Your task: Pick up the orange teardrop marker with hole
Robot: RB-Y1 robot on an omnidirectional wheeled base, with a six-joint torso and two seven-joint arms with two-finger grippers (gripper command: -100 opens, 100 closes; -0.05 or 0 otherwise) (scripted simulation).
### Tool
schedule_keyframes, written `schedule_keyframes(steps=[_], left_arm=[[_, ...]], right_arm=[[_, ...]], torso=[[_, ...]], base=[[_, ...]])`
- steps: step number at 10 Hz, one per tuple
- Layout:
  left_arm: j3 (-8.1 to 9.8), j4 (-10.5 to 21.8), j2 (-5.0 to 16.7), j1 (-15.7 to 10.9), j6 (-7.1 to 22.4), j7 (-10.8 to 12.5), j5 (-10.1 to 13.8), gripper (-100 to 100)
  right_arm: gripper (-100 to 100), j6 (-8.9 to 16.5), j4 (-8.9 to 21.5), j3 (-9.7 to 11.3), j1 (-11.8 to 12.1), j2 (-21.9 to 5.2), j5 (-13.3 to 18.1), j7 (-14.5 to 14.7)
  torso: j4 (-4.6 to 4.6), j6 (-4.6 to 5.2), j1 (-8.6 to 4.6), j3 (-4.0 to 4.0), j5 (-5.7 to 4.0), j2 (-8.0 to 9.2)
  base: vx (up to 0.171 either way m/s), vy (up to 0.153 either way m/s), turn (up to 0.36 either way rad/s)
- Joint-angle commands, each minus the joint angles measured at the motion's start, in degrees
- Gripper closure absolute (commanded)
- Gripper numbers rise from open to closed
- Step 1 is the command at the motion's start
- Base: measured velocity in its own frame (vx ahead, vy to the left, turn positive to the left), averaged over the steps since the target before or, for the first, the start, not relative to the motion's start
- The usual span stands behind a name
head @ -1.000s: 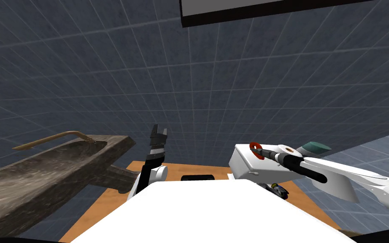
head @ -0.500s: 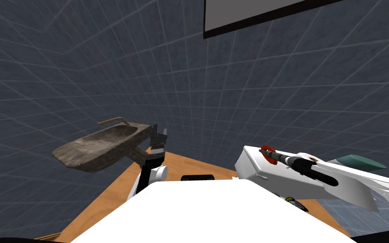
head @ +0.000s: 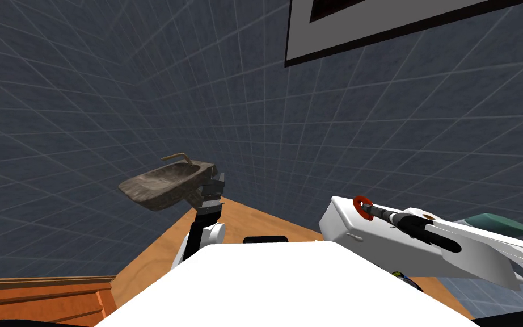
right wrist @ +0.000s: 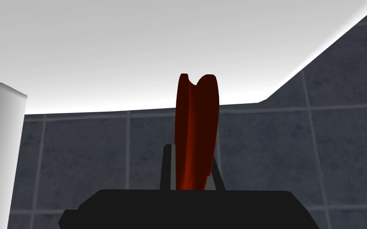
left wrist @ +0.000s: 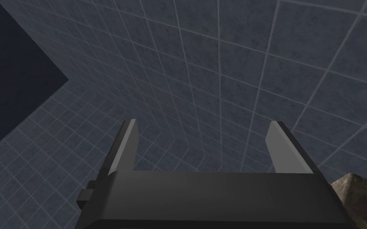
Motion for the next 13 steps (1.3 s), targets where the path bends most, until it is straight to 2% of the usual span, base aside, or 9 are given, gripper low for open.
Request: schedule_keyframes(steps=[1,3,4,5,13], left_arm=[[0.00,0.00,0.00,0.00,0.00,0.00,0.00,0],[0.00,0.00,0.00,0.00,0.00,0.00,0.00,0],[0.00,0.00,0.00,0.00,0.00,0.00,0.00,0],[0.00,0.00,0.00,0.00,0.00,0.00,0.00,0],[0.02,-0.01,0.01,0.03,-0.01,0.00,0.00,0]], right_arm=[[100,0.00,0.00,0.00,0.00,0.00,0.00,0.00],[100,-0.02,-0.03,0.01,-0.01,0.01,0.01,0.02],[0,-0.02,-0.03,0.02,0.00,0.01,0.00,0.01],[100,0.01,-1.03,-0.11,0.23,-0.33,0.19,0.07],[100,0.29,-16.58,-2.17,3.16,-3.48,5.69,3.48]], torso=[[0.00,0.00,0.00,0.00,0.00,0.00],[-0.01,0.03,-0.07,-0.02,-0.01,-0.05],[-0.01,0.03,-0.07,-0.03,0.00,-0.05],[0.00,0.03,-0.07,-0.03,0.00,-0.05],[-0.18,0.11,-0.10,-0.44,0.07,-0.74]], base=[[0.000,0.000,0.000],[0.000,0.000,0.000],[0.000,0.000,0.000],[0.056,-0.039,-0.264],[0.177,-0.013,-0.400]])
